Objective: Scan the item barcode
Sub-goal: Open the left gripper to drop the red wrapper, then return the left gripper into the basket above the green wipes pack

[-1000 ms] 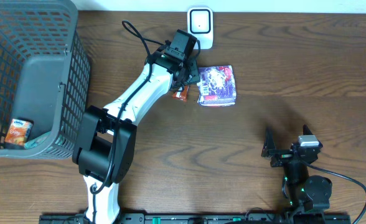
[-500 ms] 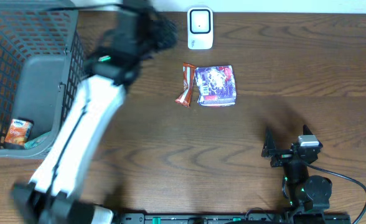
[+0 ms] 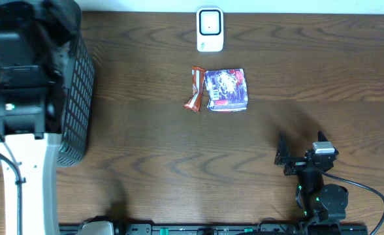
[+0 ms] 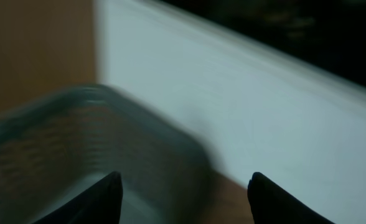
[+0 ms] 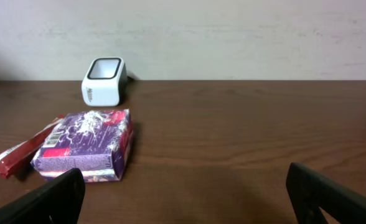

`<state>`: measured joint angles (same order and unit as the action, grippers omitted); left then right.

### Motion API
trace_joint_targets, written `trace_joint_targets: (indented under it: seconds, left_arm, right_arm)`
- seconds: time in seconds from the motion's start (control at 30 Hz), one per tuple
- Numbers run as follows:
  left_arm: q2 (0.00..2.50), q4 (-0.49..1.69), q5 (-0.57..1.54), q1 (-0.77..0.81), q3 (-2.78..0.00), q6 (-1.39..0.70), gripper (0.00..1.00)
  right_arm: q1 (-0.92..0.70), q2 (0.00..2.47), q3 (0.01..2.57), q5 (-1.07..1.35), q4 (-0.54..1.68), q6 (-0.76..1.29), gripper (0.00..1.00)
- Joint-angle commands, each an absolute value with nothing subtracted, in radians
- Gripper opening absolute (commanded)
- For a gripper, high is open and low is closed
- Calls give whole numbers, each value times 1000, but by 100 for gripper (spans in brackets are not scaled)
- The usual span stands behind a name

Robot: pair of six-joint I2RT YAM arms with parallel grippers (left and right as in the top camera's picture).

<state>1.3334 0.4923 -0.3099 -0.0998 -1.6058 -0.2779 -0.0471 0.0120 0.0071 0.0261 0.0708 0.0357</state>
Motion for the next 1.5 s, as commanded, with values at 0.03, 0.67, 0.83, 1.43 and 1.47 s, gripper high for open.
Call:
trace_joint_targets:
  seconds: [0.03, 0.67, 0.83, 1.43, 1.47]
  left_arm:
    - [1371, 582, -413, -227, -1622, -202, 66]
    - [1681, 1003, -31, -466, -1608, -358, 96]
    - [1718, 1021, 31, -466, -1608, -503, 98]
    - [1719, 1084, -125, -466, -1578, -817, 98]
    - [1719, 1084, -125, -466, -1571, -817, 98]
  right_arm:
    - [-40, 9, 6, 21, 75, 21, 99]
    - [-40, 9, 6, 21, 75, 21, 99]
    - [-40, 8, 6, 21, 75, 21, 99]
    - [-40, 8, 6, 21, 75, 21, 99]
    - [-40, 9, 6, 21, 75, 21, 99]
